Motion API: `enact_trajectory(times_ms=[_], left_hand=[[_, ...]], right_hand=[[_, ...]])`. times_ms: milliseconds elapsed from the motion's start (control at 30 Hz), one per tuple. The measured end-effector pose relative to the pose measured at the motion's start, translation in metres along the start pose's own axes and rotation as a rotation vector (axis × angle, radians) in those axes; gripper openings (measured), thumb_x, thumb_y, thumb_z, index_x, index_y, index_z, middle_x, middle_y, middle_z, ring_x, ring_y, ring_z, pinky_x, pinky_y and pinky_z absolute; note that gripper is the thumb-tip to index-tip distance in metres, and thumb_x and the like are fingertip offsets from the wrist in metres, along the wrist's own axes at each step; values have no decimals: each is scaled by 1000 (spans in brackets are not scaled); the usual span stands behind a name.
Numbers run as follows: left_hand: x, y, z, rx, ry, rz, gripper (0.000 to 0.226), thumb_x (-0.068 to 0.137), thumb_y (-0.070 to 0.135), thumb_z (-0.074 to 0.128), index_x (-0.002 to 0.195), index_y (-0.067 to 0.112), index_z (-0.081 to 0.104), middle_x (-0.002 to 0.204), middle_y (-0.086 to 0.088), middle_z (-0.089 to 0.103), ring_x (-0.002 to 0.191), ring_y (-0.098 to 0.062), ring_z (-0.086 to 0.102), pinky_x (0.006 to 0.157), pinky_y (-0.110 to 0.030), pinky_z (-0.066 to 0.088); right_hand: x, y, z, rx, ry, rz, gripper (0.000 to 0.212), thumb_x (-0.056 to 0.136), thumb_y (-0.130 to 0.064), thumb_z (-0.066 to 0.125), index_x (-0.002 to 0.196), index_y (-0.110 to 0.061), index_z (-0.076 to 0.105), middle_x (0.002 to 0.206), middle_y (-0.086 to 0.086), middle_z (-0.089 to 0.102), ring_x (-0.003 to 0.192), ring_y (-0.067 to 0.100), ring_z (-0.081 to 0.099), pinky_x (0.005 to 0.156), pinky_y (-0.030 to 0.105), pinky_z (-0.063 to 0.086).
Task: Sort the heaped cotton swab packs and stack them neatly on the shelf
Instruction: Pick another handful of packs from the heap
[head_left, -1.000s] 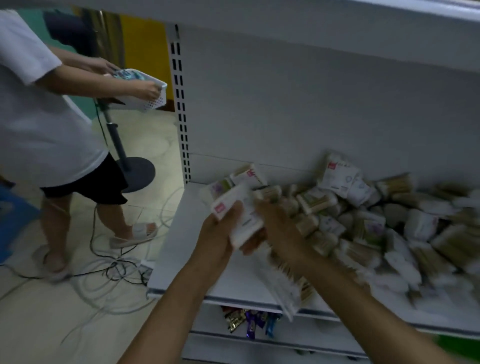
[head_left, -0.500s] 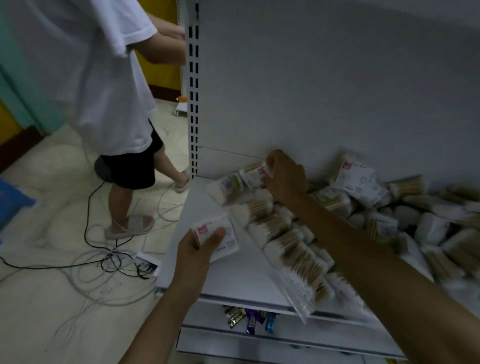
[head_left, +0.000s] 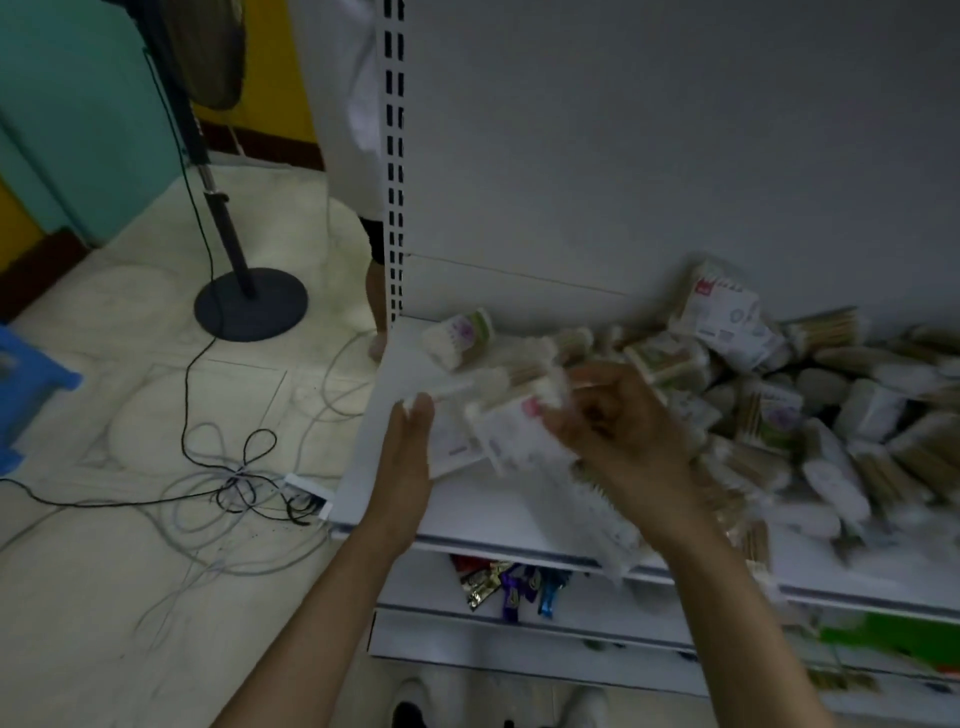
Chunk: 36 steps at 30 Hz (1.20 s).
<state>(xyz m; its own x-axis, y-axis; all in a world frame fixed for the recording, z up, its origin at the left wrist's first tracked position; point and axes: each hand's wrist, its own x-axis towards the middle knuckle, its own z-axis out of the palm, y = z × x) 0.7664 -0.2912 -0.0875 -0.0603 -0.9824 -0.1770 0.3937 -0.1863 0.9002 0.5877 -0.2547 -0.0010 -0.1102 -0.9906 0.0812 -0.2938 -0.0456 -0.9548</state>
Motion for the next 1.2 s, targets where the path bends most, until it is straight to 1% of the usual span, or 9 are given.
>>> enact_trajectory(times_ms=[67,233,400,533,667,733,933,1067,1200], left_hand=[[-4,1,-7,13,-63,-2,108,61,79,65,141,10,43,137,-11,54,127,-26,52,108,-48,39],[-35,4,19,360,-402,139,62,66,33,78,119,16,50,115,6,62,106,2,60,88,-14,44],[-33,7,45,320,-427,158,51,72,-6,76,110,17,53,102,8,66,90,3,66,75,-12,50],[-21,-7,33,105,-305,10,43,69,8,81,106,14,61,92,2,74,88,-17,70,72,-27,58],[-12,-14,20,-133,-274,-125,71,36,43,96,94,16,67,82,0,73,78,-14,70,67,-29,59],[-13,-14,22,-128,-244,-133,87,27,51,96,100,14,66,89,0,74,86,-15,71,68,-28,58],[-20,-14,27,-143,-239,-108,63,20,54,95,76,30,79,86,6,75,82,-11,72,66,-25,58],[-23,-13,30,-183,-240,-130,63,19,48,97,76,28,79,87,3,75,82,-15,72,65,-29,59],[-23,-7,29,-260,-204,-181,65,12,47,97,70,25,79,81,5,75,77,-12,72,61,-27,59]], right_hand=[[-13,9,5,-139,-82,-43,12,82,-30,71,92,-27,65,89,-14,68,84,5,63,74,23,49],[-27,15,10,-248,-4,-251,12,80,-32,68,90,-24,69,98,-5,57,94,3,55,82,11,42],[-24,7,10,-177,104,-317,14,79,-32,68,92,-26,68,98,-5,56,94,3,55,81,9,41],[7,14,-32,-263,308,-186,14,89,-22,64,100,-31,63,101,-8,62,86,-2,57,75,12,45],[66,27,-99,-587,618,-148,38,82,-25,66,113,-6,57,110,15,61,102,29,56,85,31,44],[89,24,-119,-718,580,-93,52,85,-31,64,128,-9,47,122,15,57,113,34,51,93,42,43],[126,29,-137,-1265,329,149,65,90,-48,55,140,-11,37,136,16,44,123,35,40,100,42,32],[124,20,-133,-1180,368,101,57,80,-39,71,125,-12,49,128,17,41,117,34,41,94,41,37],[96,11,-120,-721,417,-135,42,78,-17,74,109,-6,48,110,13,46,91,24,50,68,24,37]])
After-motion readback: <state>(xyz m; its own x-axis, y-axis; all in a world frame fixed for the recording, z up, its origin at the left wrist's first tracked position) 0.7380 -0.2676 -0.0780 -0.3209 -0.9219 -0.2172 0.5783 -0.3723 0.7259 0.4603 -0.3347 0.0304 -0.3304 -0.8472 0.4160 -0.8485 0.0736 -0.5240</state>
